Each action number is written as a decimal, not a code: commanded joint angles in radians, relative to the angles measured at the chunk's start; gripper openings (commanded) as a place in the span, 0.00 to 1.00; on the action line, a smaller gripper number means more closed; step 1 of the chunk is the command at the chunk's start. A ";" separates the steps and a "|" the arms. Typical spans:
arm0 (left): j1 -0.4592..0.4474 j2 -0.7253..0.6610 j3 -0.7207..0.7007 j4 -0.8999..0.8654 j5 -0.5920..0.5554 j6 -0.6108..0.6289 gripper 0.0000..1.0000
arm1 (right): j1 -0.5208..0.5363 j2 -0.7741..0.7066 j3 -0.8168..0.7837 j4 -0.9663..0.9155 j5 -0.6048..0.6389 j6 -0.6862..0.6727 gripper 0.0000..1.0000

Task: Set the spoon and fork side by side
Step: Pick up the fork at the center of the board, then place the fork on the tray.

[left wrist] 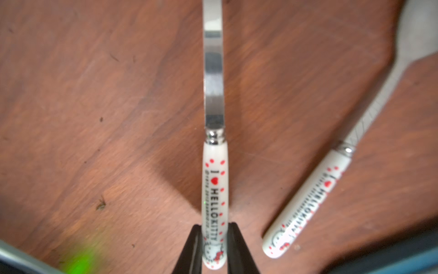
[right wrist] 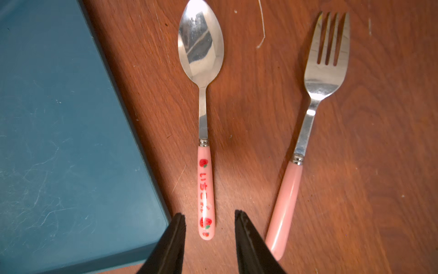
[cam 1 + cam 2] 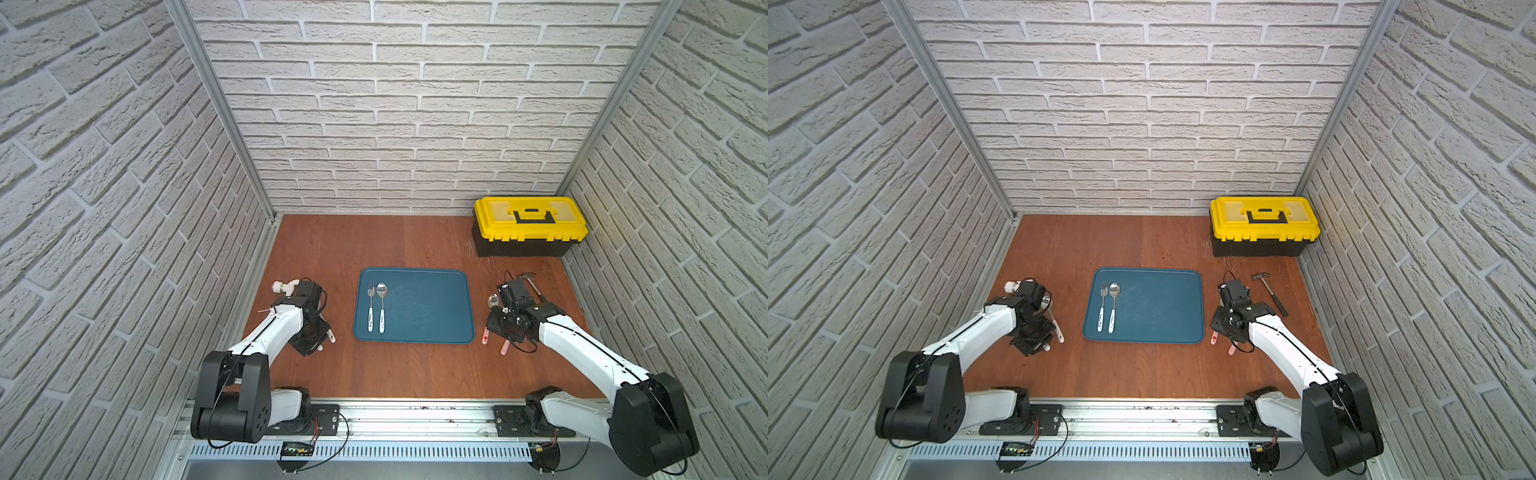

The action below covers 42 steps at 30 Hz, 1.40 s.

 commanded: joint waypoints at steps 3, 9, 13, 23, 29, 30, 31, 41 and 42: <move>-0.050 0.016 0.108 -0.079 -0.023 0.123 0.18 | -0.007 -0.015 -0.007 0.032 -0.006 -0.007 0.40; -0.192 0.116 0.283 -0.173 -0.001 0.233 0.18 | -0.007 -0.010 0.002 0.035 -0.004 -0.013 0.40; -0.327 0.223 0.433 -0.244 0.021 0.274 0.18 | -0.008 -0.007 0.010 0.035 0.000 -0.020 0.40; -0.617 0.524 0.785 -0.282 0.104 0.249 0.19 | -0.014 -0.005 0.019 0.037 0.016 -0.040 0.39; -0.677 0.628 0.830 -0.237 0.145 0.230 0.19 | -0.027 -0.028 0.007 0.032 0.024 -0.061 0.40; -0.682 0.639 0.831 -0.230 0.149 0.230 0.19 | -0.032 -0.031 0.004 0.032 0.022 -0.064 0.40; -0.690 0.654 0.833 -0.226 0.153 0.230 0.19 | -0.036 -0.033 0.001 0.032 0.019 -0.066 0.40; -0.699 0.728 0.861 -0.232 0.136 0.250 0.19 | -0.065 -0.049 -0.022 0.037 -0.001 -0.085 0.40; -0.699 0.733 0.867 -0.235 0.140 0.248 0.19 | -0.067 -0.048 -0.022 0.037 -0.004 -0.085 0.40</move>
